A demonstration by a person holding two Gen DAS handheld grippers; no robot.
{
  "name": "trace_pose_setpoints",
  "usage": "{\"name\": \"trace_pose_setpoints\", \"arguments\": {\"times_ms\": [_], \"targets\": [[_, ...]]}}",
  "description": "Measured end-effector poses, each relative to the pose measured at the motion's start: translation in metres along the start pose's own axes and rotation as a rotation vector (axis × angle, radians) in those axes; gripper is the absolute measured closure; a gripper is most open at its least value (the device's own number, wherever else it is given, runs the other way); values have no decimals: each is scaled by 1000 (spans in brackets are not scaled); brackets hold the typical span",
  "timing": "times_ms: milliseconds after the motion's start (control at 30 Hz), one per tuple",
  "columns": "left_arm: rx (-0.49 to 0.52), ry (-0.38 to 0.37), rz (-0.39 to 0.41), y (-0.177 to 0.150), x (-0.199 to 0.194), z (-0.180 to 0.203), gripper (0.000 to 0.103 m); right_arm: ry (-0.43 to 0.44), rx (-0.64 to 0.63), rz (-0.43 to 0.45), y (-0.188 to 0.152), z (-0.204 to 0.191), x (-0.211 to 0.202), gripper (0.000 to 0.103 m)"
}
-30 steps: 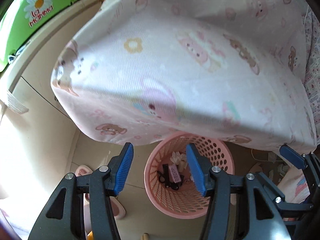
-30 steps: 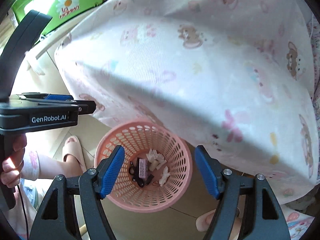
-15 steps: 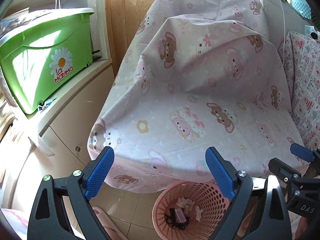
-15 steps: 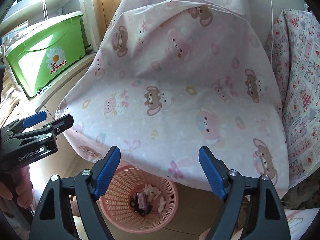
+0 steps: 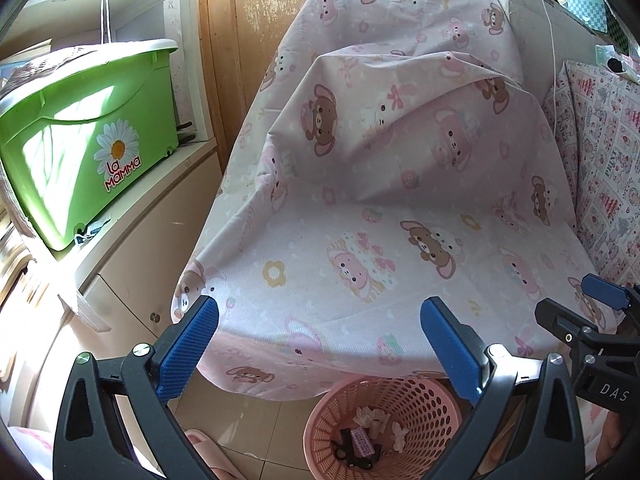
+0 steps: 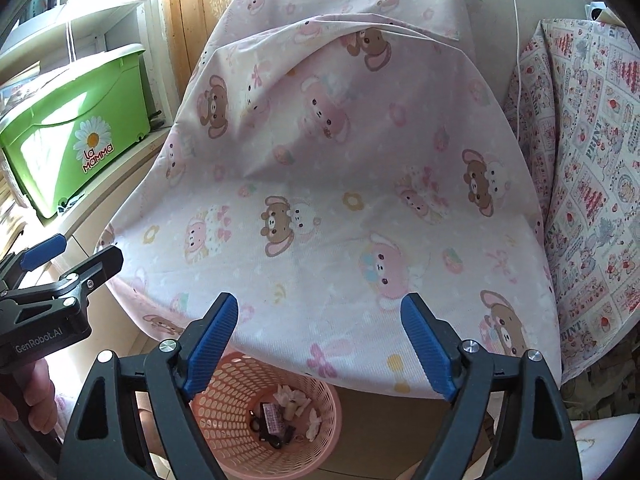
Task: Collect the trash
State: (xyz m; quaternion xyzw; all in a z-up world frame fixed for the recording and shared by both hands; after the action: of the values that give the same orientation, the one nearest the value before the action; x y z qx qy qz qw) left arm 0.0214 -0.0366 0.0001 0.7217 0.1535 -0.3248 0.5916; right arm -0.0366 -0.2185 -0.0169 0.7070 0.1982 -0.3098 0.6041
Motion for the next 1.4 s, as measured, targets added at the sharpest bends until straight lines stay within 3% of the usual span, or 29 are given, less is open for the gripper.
{"name": "trace_pose_setpoints", "arguments": {"times_ms": [1400], "targets": [[32,21,20,-1,0,3,2,-23,-19,23,2,2,-2,18]]}}
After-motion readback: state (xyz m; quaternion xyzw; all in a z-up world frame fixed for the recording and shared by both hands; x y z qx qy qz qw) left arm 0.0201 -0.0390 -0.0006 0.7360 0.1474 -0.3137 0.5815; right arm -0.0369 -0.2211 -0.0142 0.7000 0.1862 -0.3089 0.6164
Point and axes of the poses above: each gripper's, at about its wrist camera, not at the fingertips, and x roughly the way its jaws point, z to its right, y to its top, the point moved 1 cm from there along x, roughly the way its jaws point, and after that the axes turned 3 degrees about x, right-handed, at the moved point
